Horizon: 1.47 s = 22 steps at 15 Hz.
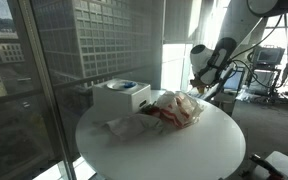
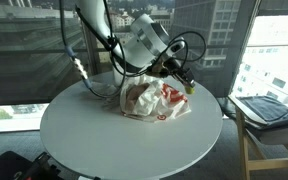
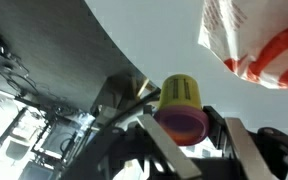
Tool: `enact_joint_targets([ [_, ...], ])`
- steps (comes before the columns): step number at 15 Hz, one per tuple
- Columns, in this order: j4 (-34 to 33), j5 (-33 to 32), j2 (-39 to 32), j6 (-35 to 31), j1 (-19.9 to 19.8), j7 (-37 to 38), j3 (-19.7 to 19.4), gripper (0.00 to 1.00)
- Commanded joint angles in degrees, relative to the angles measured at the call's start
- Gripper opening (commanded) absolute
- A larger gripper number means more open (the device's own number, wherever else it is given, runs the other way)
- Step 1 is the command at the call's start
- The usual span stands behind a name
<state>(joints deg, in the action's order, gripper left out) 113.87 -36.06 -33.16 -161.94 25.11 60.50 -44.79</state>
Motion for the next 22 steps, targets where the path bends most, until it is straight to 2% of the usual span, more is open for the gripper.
enact_joint_targets([
  [1, 6.3, -10.2, 11.3, -3.5, 8.1, 1.2, -3.8, 0.28],
  [2, 7.4, -13.1, 14.3, -3.8, 9.3, 1.7, -3.1, 0.28],
  [3, 8.5, -12.6, 15.3, -5.7, 11.2, 0.6, -3.6, 0.28],
  [5, 9.4, -15.0, 15.8, -10.5, 12.5, 2.0, -2.7, 0.28],
  [7, 11.2, -15.2, 15.8, -14.9, 13.0, 0.7, -1.0, 0.28],
  [10, 13.7, -14.1, 13.7, -17.7, 11.8, -1.1, 2.2, 0.28],
  [15, 15.5, -15.4, 10.0, -19.8, 12.0, -1.7, 3.2, 0.28],
  [16, 15.5, -16.0, 9.7, -19.7, 13.2, -1.3, 2.1, 0.78],
  [17, 15.2, -17.4, 10.1, -19.2, 15.2, -0.7, 0.3, 0.80],
  [20, 14.0, -21.7, 12.7, -14.8, 21.5, 0.0, -5.2, 0.99],
  [22, 12.3, -24.9, 14.9, -11.7, 26.0, -0.2, -8.9, 1.00],
])
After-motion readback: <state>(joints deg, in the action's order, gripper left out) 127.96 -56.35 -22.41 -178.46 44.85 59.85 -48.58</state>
